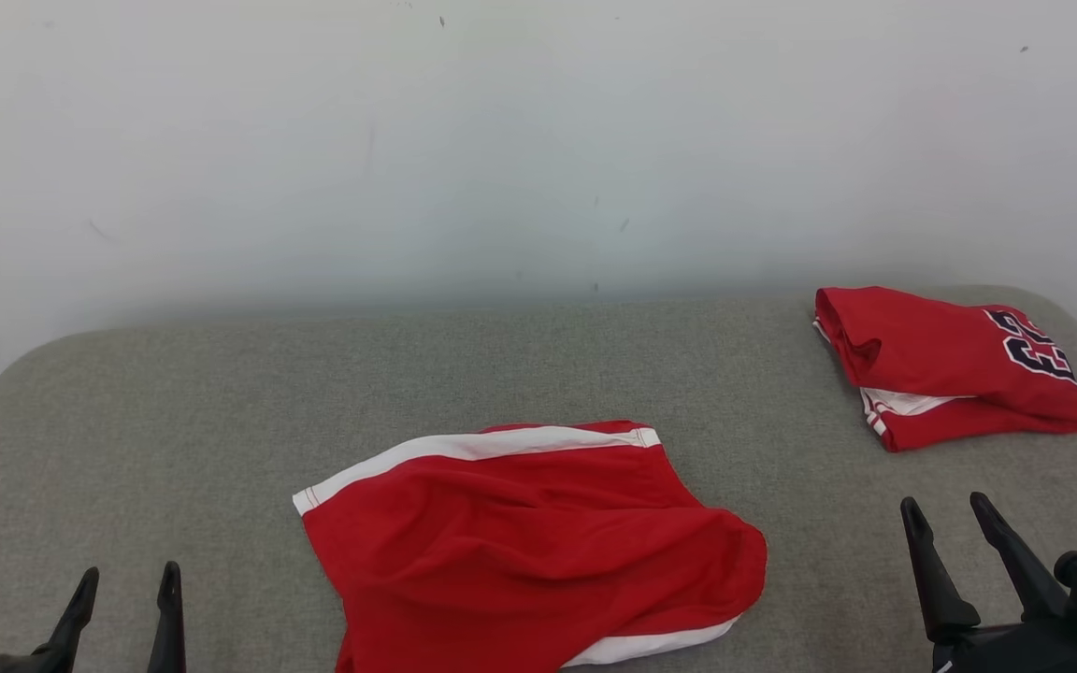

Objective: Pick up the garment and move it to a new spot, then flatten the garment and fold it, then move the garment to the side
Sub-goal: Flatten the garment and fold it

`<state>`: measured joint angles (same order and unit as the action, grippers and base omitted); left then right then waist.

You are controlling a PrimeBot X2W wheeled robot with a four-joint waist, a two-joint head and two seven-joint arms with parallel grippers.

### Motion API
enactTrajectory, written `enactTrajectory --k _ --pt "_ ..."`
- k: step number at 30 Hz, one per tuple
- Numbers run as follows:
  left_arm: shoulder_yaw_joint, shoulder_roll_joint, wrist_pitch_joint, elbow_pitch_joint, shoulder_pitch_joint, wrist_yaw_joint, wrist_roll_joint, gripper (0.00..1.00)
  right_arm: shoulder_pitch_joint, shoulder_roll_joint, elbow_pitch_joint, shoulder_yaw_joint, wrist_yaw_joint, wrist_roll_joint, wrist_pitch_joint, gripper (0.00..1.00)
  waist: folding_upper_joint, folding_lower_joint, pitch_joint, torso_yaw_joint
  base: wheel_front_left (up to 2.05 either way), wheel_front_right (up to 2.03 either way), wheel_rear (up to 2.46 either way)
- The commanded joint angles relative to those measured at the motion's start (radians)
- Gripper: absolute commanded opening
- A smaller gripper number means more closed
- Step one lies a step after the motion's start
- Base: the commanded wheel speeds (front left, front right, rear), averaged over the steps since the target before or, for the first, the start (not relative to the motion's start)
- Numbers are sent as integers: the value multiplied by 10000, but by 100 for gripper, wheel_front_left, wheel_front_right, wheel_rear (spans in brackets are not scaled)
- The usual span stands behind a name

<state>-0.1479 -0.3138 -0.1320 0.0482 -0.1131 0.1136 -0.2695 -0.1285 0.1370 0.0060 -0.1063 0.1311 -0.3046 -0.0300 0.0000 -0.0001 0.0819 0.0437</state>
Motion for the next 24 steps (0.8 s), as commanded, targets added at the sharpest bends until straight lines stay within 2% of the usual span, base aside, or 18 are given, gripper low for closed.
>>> enactTrajectory --k 1,10,24 --pt "46 -65 39 -109 -127 5 -53 100 -60 51 -78 -14 -4 59 31 100 0 1 3 -15 0 0 0" --pt "-25 -231 497 -488 -330 -6 -236 100 -165 -46 -349 -51 -4 117 264 100 0 1 -70 -63 0 0 0" --pt "-118 -265 574 -534 -328 70 -333 100 -216 -84 -367 -51 -4 128 359 100 0 1 -121 -121 0 0 0"
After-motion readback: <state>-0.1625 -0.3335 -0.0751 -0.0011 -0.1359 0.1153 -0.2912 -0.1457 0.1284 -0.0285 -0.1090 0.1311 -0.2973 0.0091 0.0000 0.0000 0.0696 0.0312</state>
